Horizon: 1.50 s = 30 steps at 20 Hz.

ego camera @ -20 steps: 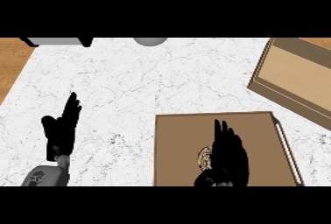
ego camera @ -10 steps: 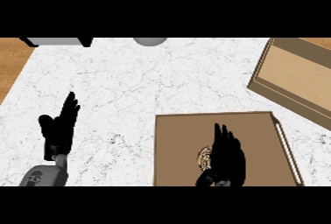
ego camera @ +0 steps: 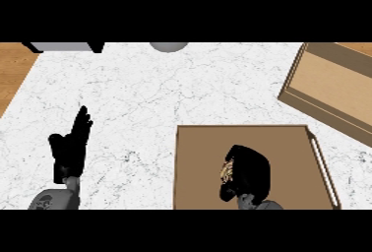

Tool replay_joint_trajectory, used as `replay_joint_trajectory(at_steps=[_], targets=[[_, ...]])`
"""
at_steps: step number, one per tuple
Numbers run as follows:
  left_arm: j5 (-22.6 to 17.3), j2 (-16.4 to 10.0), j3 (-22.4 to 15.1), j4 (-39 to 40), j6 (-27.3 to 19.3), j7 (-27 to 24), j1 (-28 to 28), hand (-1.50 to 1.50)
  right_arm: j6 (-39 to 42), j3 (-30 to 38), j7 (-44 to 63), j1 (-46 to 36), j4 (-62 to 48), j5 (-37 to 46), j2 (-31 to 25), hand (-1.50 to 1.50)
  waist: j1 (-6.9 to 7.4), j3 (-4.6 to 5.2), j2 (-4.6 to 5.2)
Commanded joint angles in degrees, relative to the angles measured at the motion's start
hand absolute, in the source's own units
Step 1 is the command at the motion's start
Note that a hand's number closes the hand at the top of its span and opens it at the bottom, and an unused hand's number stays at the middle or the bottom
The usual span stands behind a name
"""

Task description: Pick the cupcake from the tray and place it in the cardboard box

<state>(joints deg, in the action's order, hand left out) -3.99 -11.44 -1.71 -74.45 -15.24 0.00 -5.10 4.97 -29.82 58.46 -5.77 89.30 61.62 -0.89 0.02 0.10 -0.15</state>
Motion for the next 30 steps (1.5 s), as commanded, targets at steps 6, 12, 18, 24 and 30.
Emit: replay_joint_trajectory(at_steps=[6,12,18,24,30], targets=[[0.7,0.5,0.6,-2.3,1.0,1.9,1.0,0.0,-0.6,2.2,-14.3,1.2,-0.8,-3.7,-9.1,1.5,0.09,-0.13,0.09],[1.0,0.8,1.3,-1.1,0.3,2.6,-1.3,0.0,5.1,8.8,-32.5,1.5,0.9,-12.5,-22.0,1.5,-0.01,-0.12,0.15],[1.1,0.3,2.3,-1.5,2.3,1.9,0.0,0.0,5.5,10.8,-32.0,-0.6,8.5,-9.1,-20.9,1.5,-0.06,-0.09,0.09],[0.9,0.7,2.9,0.2,2.5,0.6,0.1,0.0,10.6,15.0,-27.7,4.8,31.1,-12.2,-25.1,1.5,-0.79,-0.05,-0.1],[1.1,0.8,2.5,-2.8,2.8,1.6,2.1,0.0,19.3,29.4,-21.9,-2.2,40.4,-22.1,-27.6,1.5,-0.28,-0.05,-0.05]])
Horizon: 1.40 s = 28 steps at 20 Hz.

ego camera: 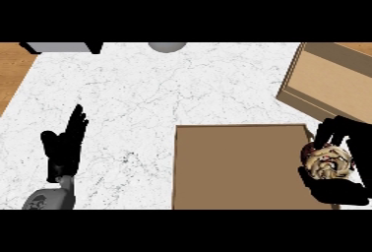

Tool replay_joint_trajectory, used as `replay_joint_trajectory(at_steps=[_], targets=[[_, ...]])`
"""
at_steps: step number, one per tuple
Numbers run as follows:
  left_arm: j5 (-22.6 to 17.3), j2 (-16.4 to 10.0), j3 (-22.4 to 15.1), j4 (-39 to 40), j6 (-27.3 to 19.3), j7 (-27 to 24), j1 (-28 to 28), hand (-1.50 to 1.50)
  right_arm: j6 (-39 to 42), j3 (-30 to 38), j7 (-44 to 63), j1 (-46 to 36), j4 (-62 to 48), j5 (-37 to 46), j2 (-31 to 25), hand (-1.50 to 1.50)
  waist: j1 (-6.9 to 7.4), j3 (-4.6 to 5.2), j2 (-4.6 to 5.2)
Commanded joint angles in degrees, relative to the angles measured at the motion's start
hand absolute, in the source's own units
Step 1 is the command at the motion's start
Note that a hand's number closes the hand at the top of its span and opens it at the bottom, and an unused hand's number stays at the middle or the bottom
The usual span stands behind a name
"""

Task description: Pick the cupcake from the tray and place it in the cardboard box

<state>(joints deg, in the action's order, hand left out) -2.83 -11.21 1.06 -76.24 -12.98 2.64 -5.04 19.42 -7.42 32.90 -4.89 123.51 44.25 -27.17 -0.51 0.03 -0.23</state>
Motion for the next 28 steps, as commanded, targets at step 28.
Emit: replay_joint_trajectory(at_steps=[28], targets=[[1.4,1.0,1.7,1.8,3.0,-2.7,-1.4,0.0,-14.6,27.4,-39.3,-34.3,-70.6,-3.2,-13.5,1.5,1.95,-0.07,0.67]])
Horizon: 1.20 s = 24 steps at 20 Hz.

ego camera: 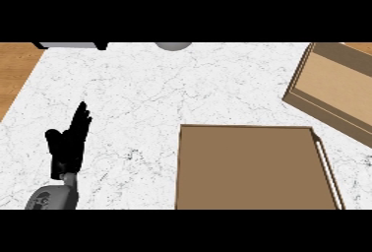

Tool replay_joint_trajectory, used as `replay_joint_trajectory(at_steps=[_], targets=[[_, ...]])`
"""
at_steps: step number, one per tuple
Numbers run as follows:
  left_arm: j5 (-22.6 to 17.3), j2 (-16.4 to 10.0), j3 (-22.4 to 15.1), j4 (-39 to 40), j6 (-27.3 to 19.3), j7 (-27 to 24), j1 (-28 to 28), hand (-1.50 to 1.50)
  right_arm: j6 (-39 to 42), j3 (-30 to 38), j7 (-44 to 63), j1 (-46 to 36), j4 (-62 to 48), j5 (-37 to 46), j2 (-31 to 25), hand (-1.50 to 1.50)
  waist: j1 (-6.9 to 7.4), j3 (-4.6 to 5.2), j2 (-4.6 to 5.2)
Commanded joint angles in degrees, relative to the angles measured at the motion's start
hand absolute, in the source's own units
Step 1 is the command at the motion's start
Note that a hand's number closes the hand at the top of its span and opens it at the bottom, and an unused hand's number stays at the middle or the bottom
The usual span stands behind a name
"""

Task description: Pick the cupcake from the tray and place it in the cardboard box

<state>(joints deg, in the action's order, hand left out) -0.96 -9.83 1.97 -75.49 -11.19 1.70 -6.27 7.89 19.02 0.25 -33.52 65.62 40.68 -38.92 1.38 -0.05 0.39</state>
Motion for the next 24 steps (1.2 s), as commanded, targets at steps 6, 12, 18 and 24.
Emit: replay_joint_trajectory(at_steps=[6,12,18,24], targets=[[0.5,0.9,-0.5,-0.3,0.0,0.4,-0.2,0.0,-13.4,1.7,-11.4,-9.7,-32.0,4.9,-0.8,1.5,1.26,-0.1,0.49],[0.2,1.2,0.5,5.1,0.9,-4.1,-1.7,0.0,-9.5,5.7,-16.4,-15.1,-42.6,0.7,-1.6,-1.5,1.71,-0.13,1.04],[0.3,1.3,-0.2,0.7,0.4,-1.4,0.1,0.0,-6.6,12.8,-29.6,-14.0,-46.5,-7.1,-3.1,-1.5,1.72,-0.29,0.79],[1.6,2.4,-0.7,3.1,-0.7,-2.8,-0.6,0.0,3.8,21.8,-32.4,-15.5,-50.2,-17.3,-5.8,-1.5,0.2,-0.2,0.67]])
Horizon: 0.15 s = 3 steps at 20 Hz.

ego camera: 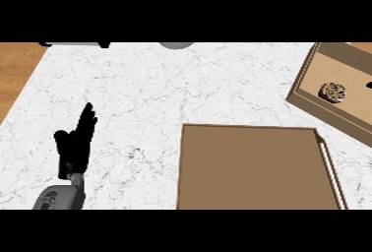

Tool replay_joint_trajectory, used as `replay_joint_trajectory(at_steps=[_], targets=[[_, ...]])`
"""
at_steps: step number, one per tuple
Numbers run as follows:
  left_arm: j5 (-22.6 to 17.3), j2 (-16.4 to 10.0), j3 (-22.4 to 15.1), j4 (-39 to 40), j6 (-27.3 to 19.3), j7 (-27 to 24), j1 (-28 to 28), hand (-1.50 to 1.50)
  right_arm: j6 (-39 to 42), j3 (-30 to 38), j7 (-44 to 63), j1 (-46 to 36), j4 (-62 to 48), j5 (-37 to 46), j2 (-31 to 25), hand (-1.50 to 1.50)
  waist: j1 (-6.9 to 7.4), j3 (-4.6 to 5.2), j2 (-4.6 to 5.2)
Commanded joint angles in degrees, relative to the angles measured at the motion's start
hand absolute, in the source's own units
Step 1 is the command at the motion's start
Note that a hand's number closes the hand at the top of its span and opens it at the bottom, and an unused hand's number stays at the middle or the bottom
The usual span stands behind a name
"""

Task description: Pick the cupcake from the tray and place it in the cardboard box

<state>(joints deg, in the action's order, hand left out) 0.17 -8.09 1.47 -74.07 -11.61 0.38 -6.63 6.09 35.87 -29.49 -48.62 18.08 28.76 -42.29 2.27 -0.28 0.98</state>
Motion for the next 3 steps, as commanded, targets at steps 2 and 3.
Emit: replay_joint_trajectory(at_steps=[2,3], targets=[[-0.1,0.0,-0.1,0.3,0.6,-0.4,0.8,0.0,7.3,6.8,-3.5,1.3,-4.5,-6.9,-5.1,-1.5,-0.26,-0.01,0.09],[-1.5,-1.4,1.4,-1.1,1.6,0.3,0.0,0.0,6.7,7.2,-0.1,-1.4,-4.9,-7.0,-7.1,-1.5,0.34,0.01,0.1]])
